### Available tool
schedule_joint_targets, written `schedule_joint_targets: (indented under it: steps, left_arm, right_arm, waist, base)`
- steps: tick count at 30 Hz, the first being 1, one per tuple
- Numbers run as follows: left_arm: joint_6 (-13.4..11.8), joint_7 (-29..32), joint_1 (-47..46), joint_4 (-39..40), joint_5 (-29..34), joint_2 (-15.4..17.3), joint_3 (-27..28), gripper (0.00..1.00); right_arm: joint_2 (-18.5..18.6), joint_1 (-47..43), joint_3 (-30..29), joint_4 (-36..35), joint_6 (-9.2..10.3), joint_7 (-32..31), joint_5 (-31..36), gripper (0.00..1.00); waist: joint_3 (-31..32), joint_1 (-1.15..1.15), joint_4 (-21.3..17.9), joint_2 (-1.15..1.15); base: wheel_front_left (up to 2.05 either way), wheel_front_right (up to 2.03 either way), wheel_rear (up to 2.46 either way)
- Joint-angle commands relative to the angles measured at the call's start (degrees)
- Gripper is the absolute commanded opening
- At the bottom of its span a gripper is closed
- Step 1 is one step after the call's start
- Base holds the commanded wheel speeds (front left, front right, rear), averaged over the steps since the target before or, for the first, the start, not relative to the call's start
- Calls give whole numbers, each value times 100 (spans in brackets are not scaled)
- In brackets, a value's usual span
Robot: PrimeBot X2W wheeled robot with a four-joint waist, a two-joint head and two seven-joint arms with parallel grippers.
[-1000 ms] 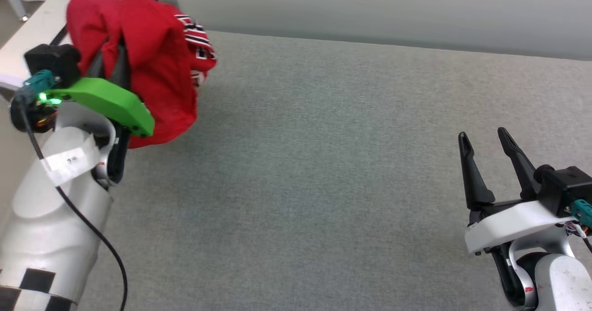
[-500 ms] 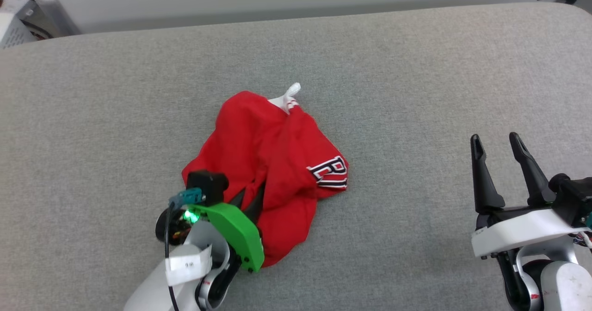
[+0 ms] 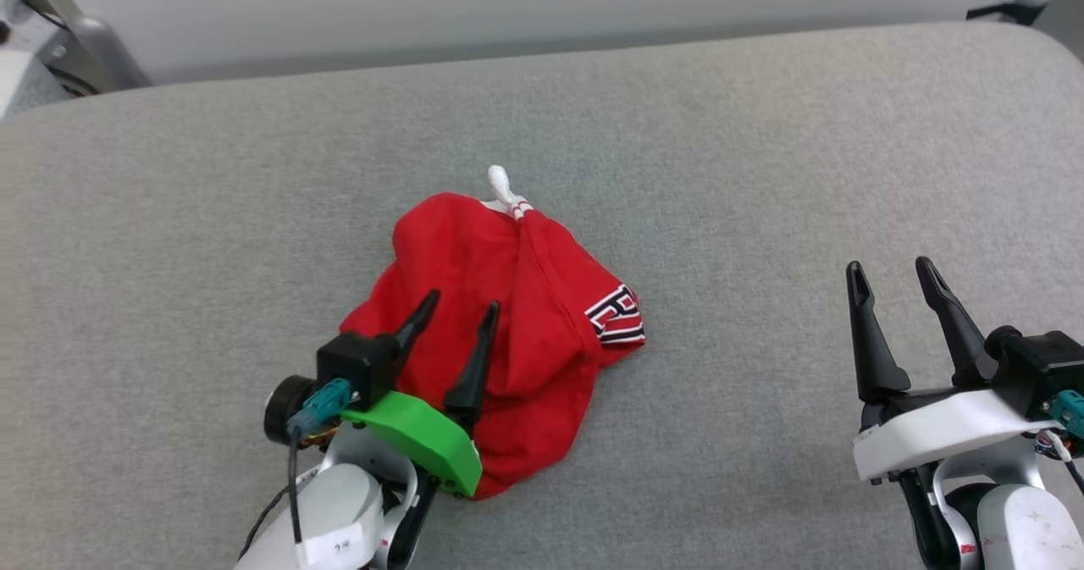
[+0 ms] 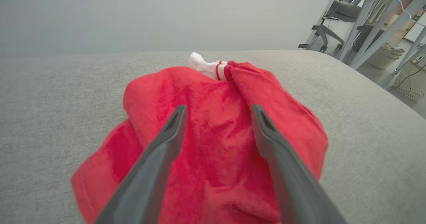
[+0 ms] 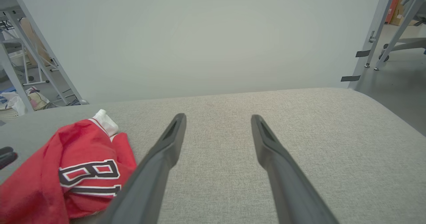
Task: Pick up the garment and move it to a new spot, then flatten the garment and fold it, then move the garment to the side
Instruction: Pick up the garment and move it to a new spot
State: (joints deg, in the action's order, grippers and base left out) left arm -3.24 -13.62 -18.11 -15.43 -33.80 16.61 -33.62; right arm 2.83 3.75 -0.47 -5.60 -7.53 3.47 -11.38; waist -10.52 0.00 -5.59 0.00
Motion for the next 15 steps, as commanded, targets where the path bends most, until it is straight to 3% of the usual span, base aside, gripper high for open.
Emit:
schedule_joint_targets:
  steps: [1,8,15]
  left_arm:
    - [-114,-61,153,123,78,62,100,100]
    - [-454,-133,455,687,254,79,679,100]
    - [-623,-137,865,1002,417,170,1326,100]
  right_arm:
    - [5,-66,-22,12,4,-34,59,100]
    - [5,-332,-152,-105,4,-204,117,100]
    - [5,-541,-197,-148,4,-350,126,100]
  waist:
    - [282,0,247,0]
    - [562,0,568,0]
    - [748,0,711,0]
  base:
    - [0,0,0]
    - [0,0,0]
    - [0,0,0]
